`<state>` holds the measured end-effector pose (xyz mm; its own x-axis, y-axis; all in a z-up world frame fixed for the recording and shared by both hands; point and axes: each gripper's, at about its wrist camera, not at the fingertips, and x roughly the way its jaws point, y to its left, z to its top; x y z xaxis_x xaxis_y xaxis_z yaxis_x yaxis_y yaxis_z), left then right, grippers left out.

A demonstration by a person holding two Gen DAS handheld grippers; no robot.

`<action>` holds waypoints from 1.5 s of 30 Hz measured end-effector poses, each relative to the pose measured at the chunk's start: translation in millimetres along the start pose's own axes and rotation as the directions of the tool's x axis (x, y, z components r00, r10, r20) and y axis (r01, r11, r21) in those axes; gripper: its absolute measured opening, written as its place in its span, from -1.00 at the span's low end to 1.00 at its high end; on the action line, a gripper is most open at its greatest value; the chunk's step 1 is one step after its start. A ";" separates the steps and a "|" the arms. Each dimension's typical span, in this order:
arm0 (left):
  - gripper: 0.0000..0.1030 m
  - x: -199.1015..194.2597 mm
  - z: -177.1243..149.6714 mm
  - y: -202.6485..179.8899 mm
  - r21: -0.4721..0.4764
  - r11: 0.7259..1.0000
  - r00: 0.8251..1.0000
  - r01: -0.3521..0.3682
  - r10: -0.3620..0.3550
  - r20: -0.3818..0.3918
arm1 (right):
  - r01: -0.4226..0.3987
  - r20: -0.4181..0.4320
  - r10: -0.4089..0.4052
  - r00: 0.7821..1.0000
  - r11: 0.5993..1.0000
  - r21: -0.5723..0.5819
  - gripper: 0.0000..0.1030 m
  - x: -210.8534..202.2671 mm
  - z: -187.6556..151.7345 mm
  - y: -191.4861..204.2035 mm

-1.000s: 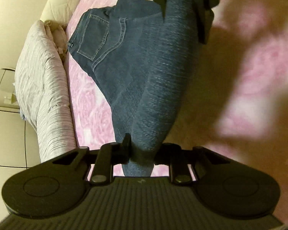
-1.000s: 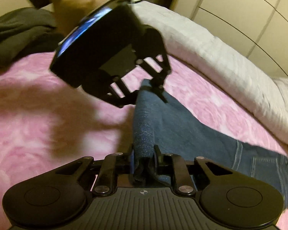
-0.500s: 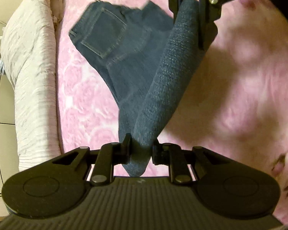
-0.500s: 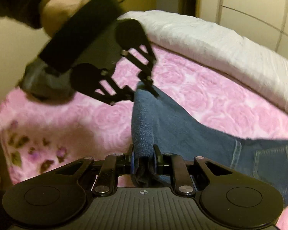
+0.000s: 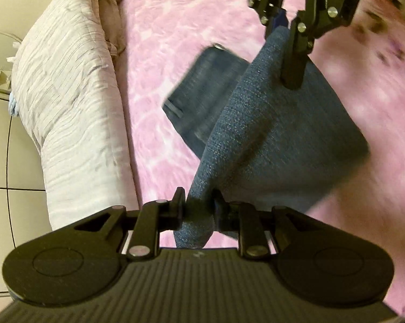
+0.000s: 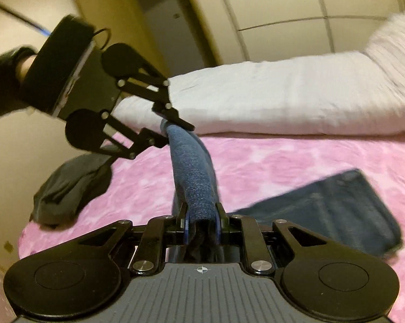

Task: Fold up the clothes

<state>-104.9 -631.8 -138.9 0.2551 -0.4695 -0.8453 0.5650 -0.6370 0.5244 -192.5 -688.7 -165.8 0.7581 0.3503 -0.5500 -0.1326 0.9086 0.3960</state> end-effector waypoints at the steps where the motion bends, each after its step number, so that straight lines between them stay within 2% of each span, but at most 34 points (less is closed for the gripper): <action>1: -0.59 13.4 15.5 8.7 -0.011 1.000 1.000 -0.002 0.002 -0.004 | -0.002 0.005 0.002 1.000 1.000 0.030 -0.69 -3.8 0.9 -23.0; 3: -0.49 38.4 35.8 23.0 -0.057 0.998 1.000 -0.016 0.016 -0.008 | 0.000 0.007 -0.001 1.000 0.996 0.089 -0.69 -6.2 -0.9 -66.4; 5: -0.29 62.3 55.2 37.1 -0.104 0.994 0.999 -0.032 0.031 -0.011 | 0.008 0.008 -0.009 1.000 0.990 0.143 -0.69 -7.7 -4.5 -106.3; 7: -0.25 77.4 65.4 50.1 -0.178 0.982 0.998 -0.060 0.056 -0.025 | 0.024 0.008 -0.026 1.000 0.978 0.208 -0.69 -5.3 -11.7 -148.4; 9: -0.19 94.7 72.4 61.7 -0.253 0.964 0.997 -0.081 0.076 -0.031 | 0.063 -0.016 -0.061 0.998 0.946 0.318 -0.68 3.4 -26.4 -192.4; 11: -0.17 104.4 71.2 59.7 -0.315 0.947 0.998 -0.056 0.046 -0.039 | 0.116 -0.057 -0.101 0.993 0.885 0.451 -0.62 11.9 -49.4 -229.3; 13: -0.15 114.0 67.9 53.7 -0.368 0.930 0.999 -0.025 0.008 -0.048 | 0.149 -0.074 -0.130 0.989 0.818 0.556 -0.18 12.8 -68.6 -251.5; 14: -0.15 121.2 65.0 48.8 -0.380 0.925 0.999 -0.006 -0.014 -0.050 | 0.154 -0.068 -0.142 0.988 0.790 0.594 -0.14 10.4 -76.3 -256.7; 17: -0.15 142.4 54.8 35.7 -0.424 0.905 0.995 0.044 -0.077 -0.060 | 0.105 -0.001 -0.137 0.991 0.762 0.639 -0.11 -0.9 -88.3 -253.2; 21: -0.15 164.5 42.9 34.4 -0.527 0.846 0.990 0.082 -0.129 -0.051 | 0.095 0.020 -0.140 0.990 0.765 0.637 -0.13 2.6 -84.5 -248.8; 22: -0.15 165.7 41.0 36.0 -0.542 0.836 0.990 0.086 -0.131 -0.046 | 0.120 0.003 -0.157 0.988 0.771 0.626 -0.47 9.5 -80.8 -248.9; 23: -0.15 164.6 40.2 37.7 -0.553 0.830 0.992 0.080 -0.122 -0.039 | 0.144 -0.020 -0.168 0.986 0.777 0.612 -0.52 16.3 -75.4 -250.4; 25: -0.15 162.3 40.8 43.3 -0.570 0.818 0.995 0.074 -0.103 -0.019 | 0.130 0.011 -0.168 0.986 0.801 0.584 -0.65 11.4 -57.8 -248.4; 27: -0.15 165.8 44.6 47.1 -0.579 0.811 0.995 0.079 -0.100 -0.004 | 0.120 0.048 -0.176 0.983 0.822 0.556 -0.66 2.5 -41.3 -246.1; 29: -0.15 172.3 47.8 48.7 -0.588 0.804 0.994 0.088 -0.107 0.003 | 0.128 0.077 -0.207 0.975 0.816 0.564 -0.66 -3.1 -34.0 -256.1; 30: -0.15 175.9 49.1 48.4 -0.593 0.800 0.994 0.092 -0.111 0.004 | 0.136 0.072 -0.217 0.974 0.805 0.578 -0.66 -2.4 -35.0 -263.9; 34: -0.15 182.0 49.9 36.2 -0.601 0.791 0.990 0.111 -0.138 0.001 | 0.199 -0.039 -0.224 0.974 0.759 0.620 -0.65 11.2 -54.1 -283.6; 40: -0.15 184.4 35.5 14.4 -0.577 0.809 0.988 0.114 -0.156 -0.022 | 0.155 -0.009 -0.186 0.983 0.791 0.591 -0.69 6.4 -51.9 -261.4; 43: -0.15 184.9 22.3 12.7 -0.608 0.787 0.985 0.107 -0.168 -0.045 | 0.174 -0.031 -0.193 0.981 0.793 0.584 -0.69 17.6 -55.7 -256.6; 45: -0.15 184.7 14.8 14.8 -0.625 0.773 0.984 0.108 -0.171 -0.041 | 0.174 -0.030 -0.201 0.979 0.755 0.633 -0.69 17.3 -61.8 -265.9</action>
<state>-61.0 -737.0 -285.8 0.1865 -0.3287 -0.9259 0.9547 -0.1618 0.2497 -183.6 -910.2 -326.1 0.7500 0.1672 -0.6400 0.4358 0.6029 0.6682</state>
